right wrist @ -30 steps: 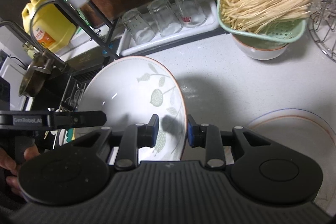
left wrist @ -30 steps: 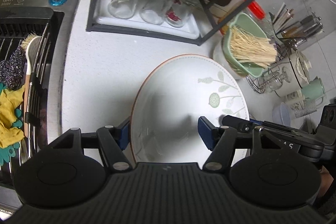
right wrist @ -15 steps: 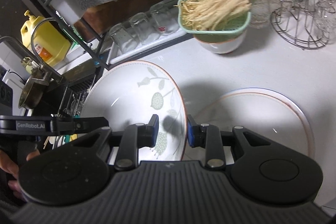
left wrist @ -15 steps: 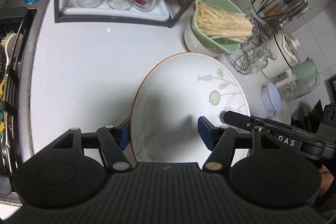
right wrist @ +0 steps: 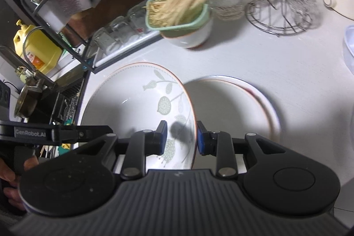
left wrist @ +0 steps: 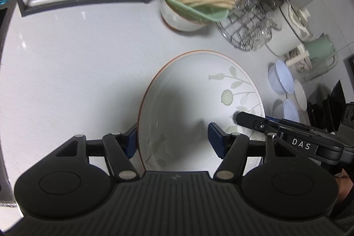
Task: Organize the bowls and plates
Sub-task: 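Lift the second leaf plate with both tools and carry it toward the plate stack, then lower the leaf plate onto the plate stack and open both tools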
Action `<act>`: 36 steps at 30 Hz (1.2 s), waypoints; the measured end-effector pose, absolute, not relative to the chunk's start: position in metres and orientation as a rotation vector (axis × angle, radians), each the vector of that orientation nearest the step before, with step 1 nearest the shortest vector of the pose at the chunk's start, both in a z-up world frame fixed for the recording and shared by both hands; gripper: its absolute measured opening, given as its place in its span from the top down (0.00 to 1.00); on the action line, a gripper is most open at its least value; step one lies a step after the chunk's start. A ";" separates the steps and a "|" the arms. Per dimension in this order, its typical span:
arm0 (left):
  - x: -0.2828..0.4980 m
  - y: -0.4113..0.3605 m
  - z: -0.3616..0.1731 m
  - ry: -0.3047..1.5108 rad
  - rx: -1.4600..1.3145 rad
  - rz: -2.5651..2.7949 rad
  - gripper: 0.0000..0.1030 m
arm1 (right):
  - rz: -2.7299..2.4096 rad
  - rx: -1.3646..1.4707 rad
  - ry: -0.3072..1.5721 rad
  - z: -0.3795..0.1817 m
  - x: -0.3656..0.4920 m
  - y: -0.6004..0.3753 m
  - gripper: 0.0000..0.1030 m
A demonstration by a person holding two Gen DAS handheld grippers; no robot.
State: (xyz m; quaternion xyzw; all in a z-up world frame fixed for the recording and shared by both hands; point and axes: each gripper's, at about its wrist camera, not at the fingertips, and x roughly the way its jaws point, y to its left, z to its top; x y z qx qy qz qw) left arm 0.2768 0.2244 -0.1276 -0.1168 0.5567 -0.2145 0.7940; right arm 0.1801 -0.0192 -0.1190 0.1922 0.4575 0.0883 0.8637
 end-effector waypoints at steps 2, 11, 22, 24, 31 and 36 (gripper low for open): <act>0.276 0.215 -0.132 1.211 -0.238 -0.452 0.34 | 0.181 0.406 0.968 -0.124 0.178 -0.026 0.71; 0.278 0.197 -0.141 1.239 -0.243 -0.401 0.34 | 0.219 0.424 0.996 -0.142 0.182 -0.047 0.71; 0.281 0.181 -0.137 1.234 -0.159 -0.342 0.34 | 0.205 0.367 0.979 -0.158 0.187 -0.043 0.71; 0.281 0.179 -0.137 1.242 -0.154 -0.342 0.34 | 0.205 0.369 0.975 -0.160 0.187 -0.044 0.71; 0.279 0.171 -0.136 1.221 -0.139 -0.329 0.34 | 0.191 0.287 0.991 -0.165 0.189 -0.040 0.71; 0.278 0.170 -0.136 1.221 -0.136 -0.320 0.34 | 0.193 0.259 0.971 -0.166 0.190 -0.040 0.71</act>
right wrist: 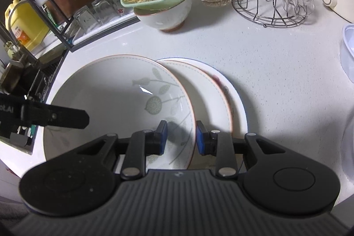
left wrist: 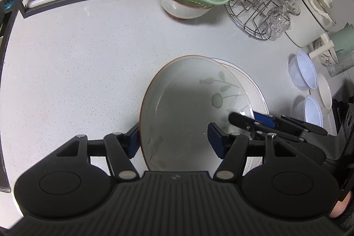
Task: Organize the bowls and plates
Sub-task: 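Lower the leaf plate onto the plate stack and open both tools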
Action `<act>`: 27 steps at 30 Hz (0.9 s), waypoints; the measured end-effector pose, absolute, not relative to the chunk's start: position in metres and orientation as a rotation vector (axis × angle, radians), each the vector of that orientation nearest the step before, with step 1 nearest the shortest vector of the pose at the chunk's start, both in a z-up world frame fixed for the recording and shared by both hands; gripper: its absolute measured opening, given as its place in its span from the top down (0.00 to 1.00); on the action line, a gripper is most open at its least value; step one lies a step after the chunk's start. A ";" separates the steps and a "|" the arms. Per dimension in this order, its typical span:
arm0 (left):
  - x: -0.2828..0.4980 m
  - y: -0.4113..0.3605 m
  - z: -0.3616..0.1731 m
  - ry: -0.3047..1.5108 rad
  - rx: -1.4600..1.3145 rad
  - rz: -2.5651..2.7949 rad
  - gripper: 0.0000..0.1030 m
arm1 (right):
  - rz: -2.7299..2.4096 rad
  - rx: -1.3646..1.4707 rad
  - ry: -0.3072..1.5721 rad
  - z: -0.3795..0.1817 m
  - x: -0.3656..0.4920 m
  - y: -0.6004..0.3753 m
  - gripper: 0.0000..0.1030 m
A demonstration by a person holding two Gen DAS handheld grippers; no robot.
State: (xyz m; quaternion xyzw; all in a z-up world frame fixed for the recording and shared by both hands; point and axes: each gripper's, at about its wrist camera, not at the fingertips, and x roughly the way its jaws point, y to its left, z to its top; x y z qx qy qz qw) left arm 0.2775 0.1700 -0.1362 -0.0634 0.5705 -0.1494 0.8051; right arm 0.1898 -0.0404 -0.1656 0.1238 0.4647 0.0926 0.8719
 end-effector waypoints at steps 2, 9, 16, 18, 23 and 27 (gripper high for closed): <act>0.276 0.167 -0.136 1.225 -0.128 -0.313 0.34 | 0.182 0.230 0.960 -0.164 0.190 -0.038 0.71; 0.273 0.166 -0.137 1.226 -0.136 -0.269 0.34 | 0.178 0.199 0.930 -0.161 0.187 -0.041 0.71; 0.268 0.161 -0.130 1.190 -0.142 -0.224 0.34 | 0.183 0.200 0.900 -0.160 0.184 -0.052 0.72; 0.266 0.161 -0.128 1.182 -0.157 -0.216 0.34 | 0.187 0.184 0.891 -0.158 0.183 -0.051 0.71; 0.259 0.157 -0.116 1.137 -0.175 -0.196 0.34 | 0.200 0.186 0.873 -0.151 0.179 -0.059 0.71; 0.254 0.148 -0.101 1.092 -0.157 -0.209 0.34 | 0.218 0.232 0.877 -0.148 0.177 -0.070 0.71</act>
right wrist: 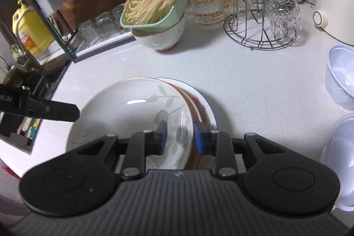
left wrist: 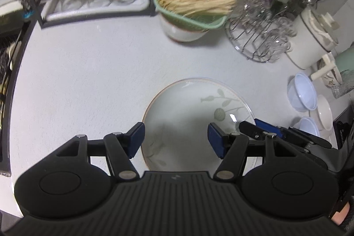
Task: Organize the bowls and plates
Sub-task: 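Lower the leaf plate onto the plate stack and open both tools, then move both tools to the light-blue plastic bowl by the rice cooker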
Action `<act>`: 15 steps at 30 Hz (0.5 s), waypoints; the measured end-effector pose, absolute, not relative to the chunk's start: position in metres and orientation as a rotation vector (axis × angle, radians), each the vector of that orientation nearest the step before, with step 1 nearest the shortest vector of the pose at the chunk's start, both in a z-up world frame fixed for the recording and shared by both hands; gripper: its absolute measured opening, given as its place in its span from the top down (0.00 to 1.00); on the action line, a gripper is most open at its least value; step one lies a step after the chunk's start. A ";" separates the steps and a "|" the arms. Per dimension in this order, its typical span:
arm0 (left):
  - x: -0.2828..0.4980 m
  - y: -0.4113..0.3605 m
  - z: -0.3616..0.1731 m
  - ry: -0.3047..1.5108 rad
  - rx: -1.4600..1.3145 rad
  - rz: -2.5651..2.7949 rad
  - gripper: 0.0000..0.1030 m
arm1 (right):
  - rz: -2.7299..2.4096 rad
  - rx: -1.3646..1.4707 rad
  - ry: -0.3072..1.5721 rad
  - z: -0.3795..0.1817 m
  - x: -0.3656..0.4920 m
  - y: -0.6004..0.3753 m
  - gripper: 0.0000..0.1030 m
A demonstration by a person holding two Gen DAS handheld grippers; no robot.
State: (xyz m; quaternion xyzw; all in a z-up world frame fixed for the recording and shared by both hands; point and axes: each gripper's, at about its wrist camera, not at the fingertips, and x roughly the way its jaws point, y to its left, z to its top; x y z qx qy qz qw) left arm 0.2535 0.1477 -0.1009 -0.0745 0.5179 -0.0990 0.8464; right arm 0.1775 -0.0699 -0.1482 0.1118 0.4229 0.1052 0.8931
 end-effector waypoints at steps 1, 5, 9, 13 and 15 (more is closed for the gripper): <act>0.252 0.146 -0.098 1.084 -0.152 -0.206 0.34 | 0.221 0.225 0.871 -0.147 0.177 -0.071 0.71; 0.246 0.139 -0.090 1.058 -0.160 -0.194 0.34 | 0.223 0.220 0.879 -0.147 0.178 -0.077 0.71; 0.238 0.135 -0.082 1.034 -0.165 -0.175 0.34 | 0.248 0.204 0.869 -0.143 0.178 -0.078 0.71; 0.229 0.130 -0.072 1.012 -0.172 -0.161 0.34 | 0.263 0.211 0.845 -0.131 0.175 -0.082 0.71; 0.224 0.126 -0.064 0.999 -0.168 -0.159 0.34 | 0.264 0.207 0.830 -0.122 0.172 -0.083 0.71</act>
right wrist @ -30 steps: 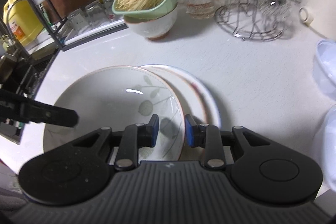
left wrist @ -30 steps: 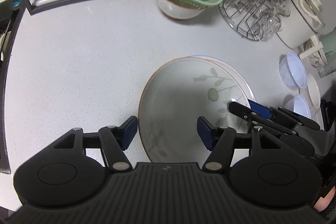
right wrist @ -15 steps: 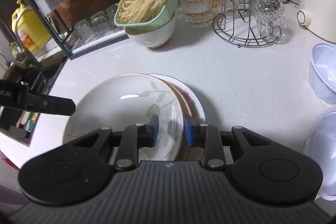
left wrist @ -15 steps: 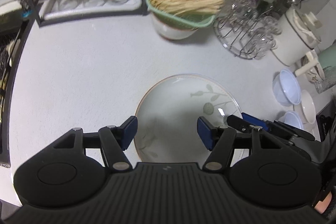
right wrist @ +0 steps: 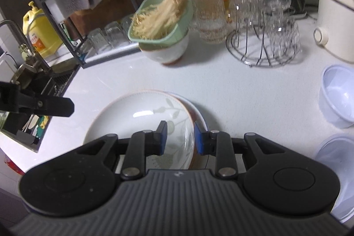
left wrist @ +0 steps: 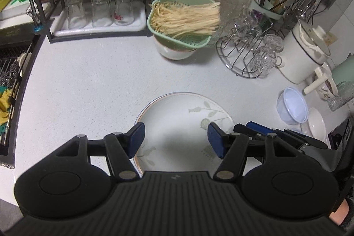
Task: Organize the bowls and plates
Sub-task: 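Move both tools to the light-blue plastic bowl by the rice cooker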
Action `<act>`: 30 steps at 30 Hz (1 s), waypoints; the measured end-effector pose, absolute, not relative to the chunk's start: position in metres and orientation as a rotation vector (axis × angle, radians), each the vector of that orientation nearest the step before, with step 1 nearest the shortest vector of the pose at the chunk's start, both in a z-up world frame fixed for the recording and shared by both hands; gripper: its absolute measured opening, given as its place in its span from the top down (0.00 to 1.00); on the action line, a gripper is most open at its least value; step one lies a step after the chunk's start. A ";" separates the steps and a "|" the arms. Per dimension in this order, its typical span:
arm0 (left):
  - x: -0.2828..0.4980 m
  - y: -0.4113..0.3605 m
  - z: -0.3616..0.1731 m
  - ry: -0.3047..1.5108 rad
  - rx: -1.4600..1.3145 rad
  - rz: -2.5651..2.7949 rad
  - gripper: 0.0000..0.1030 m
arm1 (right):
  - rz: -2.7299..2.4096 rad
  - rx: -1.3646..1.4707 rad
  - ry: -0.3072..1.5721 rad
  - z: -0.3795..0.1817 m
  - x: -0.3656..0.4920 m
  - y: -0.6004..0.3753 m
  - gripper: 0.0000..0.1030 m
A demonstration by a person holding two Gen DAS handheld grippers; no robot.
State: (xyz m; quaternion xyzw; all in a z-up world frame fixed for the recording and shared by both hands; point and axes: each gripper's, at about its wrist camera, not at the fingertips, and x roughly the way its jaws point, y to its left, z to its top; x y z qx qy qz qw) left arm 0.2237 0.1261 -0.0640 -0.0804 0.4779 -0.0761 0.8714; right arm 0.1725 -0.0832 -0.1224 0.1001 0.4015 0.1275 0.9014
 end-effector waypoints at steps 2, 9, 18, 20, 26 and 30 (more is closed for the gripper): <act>0.220 0.123 -0.057 0.996 -0.166 -0.169 0.34 | 0.253 0.213 0.818 -0.112 0.169 -0.086 0.71; 0.210 0.122 -0.038 0.950 -0.158 -0.227 0.34 | 0.206 0.217 0.764 -0.085 0.151 -0.095 0.71; 0.206 0.127 -0.043 0.900 -0.142 -0.299 0.34 | 0.108 0.255 0.739 -0.065 0.119 -0.104 0.71; 0.205 0.129 -0.050 0.906 -0.142 -0.311 0.34 | 0.076 0.248 0.758 -0.070 0.117 -0.104 0.71; 0.192 0.126 -0.060 0.880 -0.091 -0.360 0.34 | 0.044 0.262 0.675 -0.065 0.093 -0.099 0.71; 0.180 0.116 -0.058 0.865 -0.096 -0.356 0.34 | 0.032 0.298 0.666 -0.060 0.084 -0.104 0.71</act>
